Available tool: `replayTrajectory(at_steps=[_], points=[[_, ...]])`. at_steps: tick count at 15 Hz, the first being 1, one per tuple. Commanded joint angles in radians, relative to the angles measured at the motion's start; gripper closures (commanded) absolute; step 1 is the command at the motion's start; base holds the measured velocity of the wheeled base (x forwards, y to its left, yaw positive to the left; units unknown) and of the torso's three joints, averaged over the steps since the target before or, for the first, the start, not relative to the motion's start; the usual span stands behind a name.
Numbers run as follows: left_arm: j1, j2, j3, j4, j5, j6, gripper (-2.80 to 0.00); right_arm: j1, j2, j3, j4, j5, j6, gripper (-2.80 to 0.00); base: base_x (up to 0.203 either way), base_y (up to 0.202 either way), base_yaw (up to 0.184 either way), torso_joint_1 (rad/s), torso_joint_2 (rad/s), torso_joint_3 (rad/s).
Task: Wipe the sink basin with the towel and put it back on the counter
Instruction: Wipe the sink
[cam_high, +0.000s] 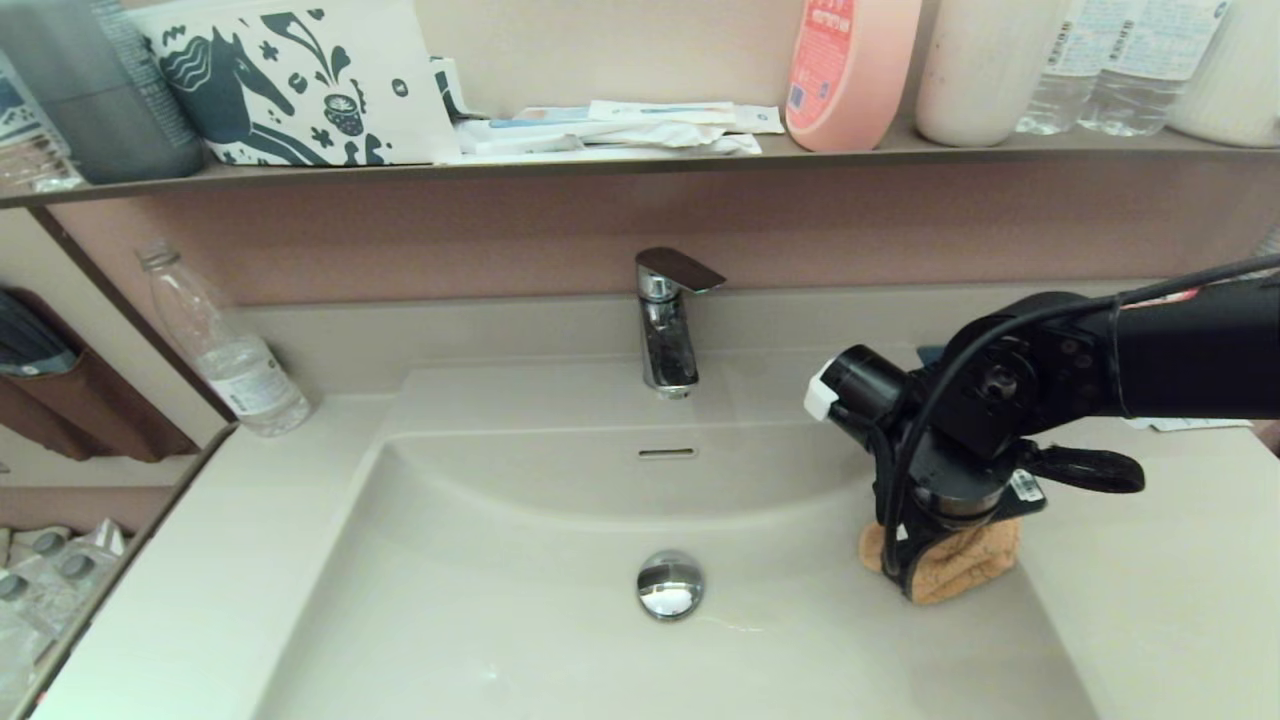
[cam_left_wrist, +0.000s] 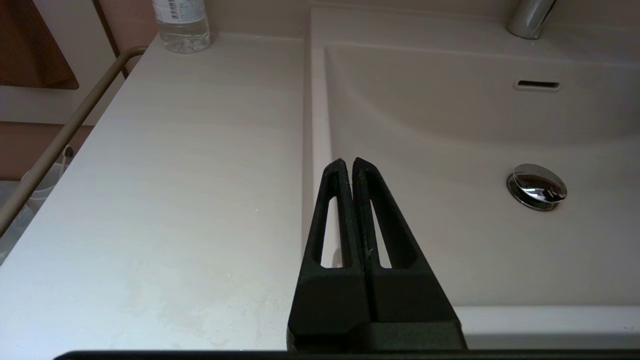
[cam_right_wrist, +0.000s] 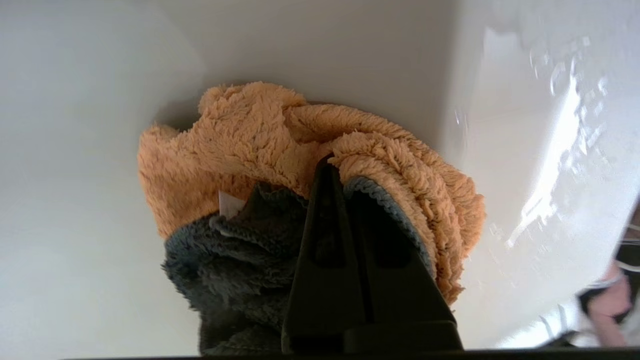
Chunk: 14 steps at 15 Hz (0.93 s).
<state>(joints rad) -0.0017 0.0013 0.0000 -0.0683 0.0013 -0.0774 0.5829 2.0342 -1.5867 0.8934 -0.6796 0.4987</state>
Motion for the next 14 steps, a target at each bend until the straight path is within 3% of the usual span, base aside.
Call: replayTrajectory(at_steps=[1,7,11,14], points=[[0.000,0.000,0.000,-0.001,0.000,-0.001,0.00,-0.012,0.054,-0.067,0.003,-0.003,0.002,0.00,0.000,0.000,0.000,0.000,0.00,0.000],[0.000,0.000,0.000,-0.001,0.000,-0.001,0.00,-0.059,0.119,-0.286,0.005,-0.003,-0.021,0.00,0.000,0.000,0.000,0.000,0.00,0.000],[0.000,0.000,0.000,-0.001,0.000,-0.001,0.00,-0.066,0.081,-0.303,0.008,-0.001,-0.033,0.00,0.000,0.000,0.000,0.000,0.00,0.000],[0.000,0.000,0.000,-0.001,0.000,-0.001,0.00,-0.006,0.010,-0.294,0.014,0.004,-0.031,0.00,0.000,0.000,0.000,0.000,0.00,0.000]])
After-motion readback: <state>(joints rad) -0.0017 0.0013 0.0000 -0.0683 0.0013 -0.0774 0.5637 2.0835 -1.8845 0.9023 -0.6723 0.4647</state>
